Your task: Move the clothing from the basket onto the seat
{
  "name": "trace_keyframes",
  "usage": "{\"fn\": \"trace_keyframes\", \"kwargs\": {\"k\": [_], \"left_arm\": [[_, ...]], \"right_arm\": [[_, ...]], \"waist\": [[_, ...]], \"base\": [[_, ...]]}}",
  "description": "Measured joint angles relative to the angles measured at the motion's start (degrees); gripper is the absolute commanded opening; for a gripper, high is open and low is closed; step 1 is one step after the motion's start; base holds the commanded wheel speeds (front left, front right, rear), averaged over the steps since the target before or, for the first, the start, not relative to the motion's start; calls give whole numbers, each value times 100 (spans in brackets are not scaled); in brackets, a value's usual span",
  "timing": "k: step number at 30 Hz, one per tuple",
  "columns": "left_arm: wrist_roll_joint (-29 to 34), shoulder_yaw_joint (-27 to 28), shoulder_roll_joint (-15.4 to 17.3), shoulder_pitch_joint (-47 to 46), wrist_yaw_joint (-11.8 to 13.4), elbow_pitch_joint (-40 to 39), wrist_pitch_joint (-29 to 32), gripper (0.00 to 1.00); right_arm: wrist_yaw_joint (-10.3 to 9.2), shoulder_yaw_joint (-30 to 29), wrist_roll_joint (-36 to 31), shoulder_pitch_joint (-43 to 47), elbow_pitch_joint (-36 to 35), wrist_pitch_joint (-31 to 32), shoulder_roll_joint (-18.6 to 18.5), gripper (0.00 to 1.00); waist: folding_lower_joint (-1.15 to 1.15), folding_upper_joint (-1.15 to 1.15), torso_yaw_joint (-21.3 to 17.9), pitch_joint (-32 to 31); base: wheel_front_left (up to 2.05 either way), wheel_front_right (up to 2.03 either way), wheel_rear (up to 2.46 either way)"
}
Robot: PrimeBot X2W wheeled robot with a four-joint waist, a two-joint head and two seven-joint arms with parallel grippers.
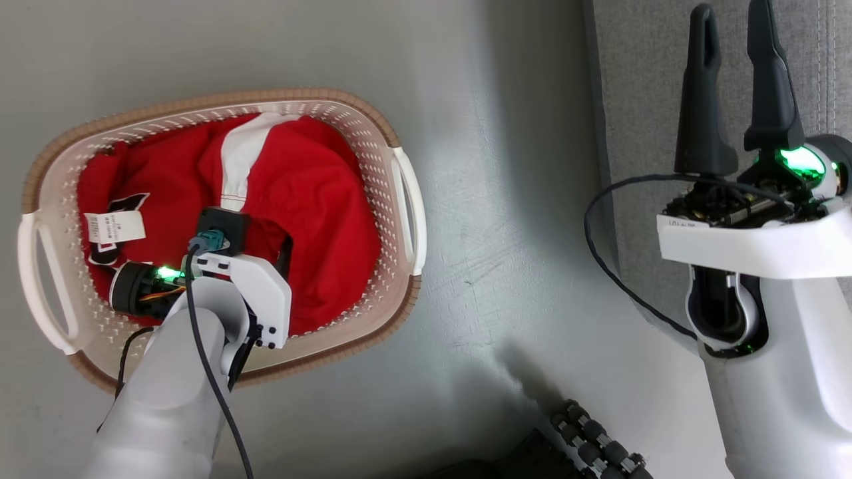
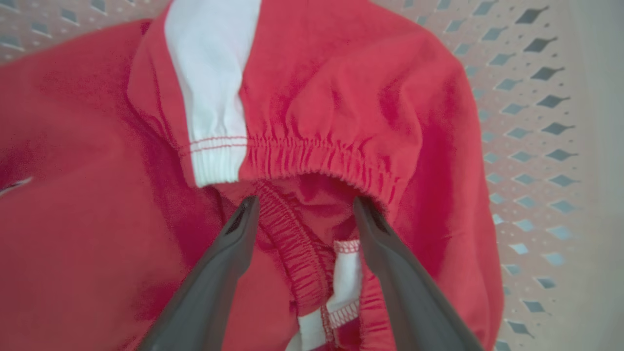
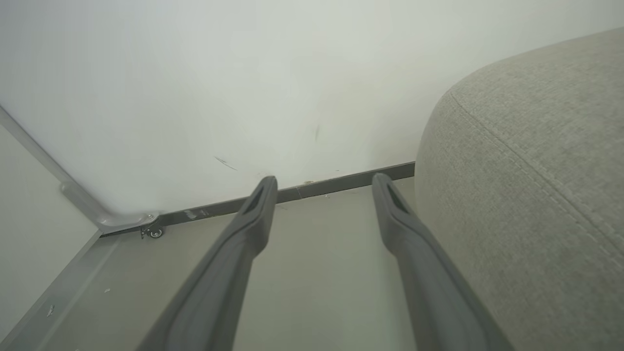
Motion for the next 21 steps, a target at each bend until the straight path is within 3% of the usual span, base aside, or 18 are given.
{"fn": "trace_keyframes", "kwargs": {"k": [8, 21], "left_arm": [[-3, -226, 29, -157, 0, 101, 73, 100], [-41, -190, 360, -566, 0, 354, 108, 100]], "right_arm": [[0, 99, 293, -211, -22, 0, 4, 100], [0, 229, 422, -438, -19, -1, 7, 100]], "waist": [[0, 0, -143, 211], [0, 0, -325, 411]], "base": [[0, 0, 0], [0, 0, 0]]}}
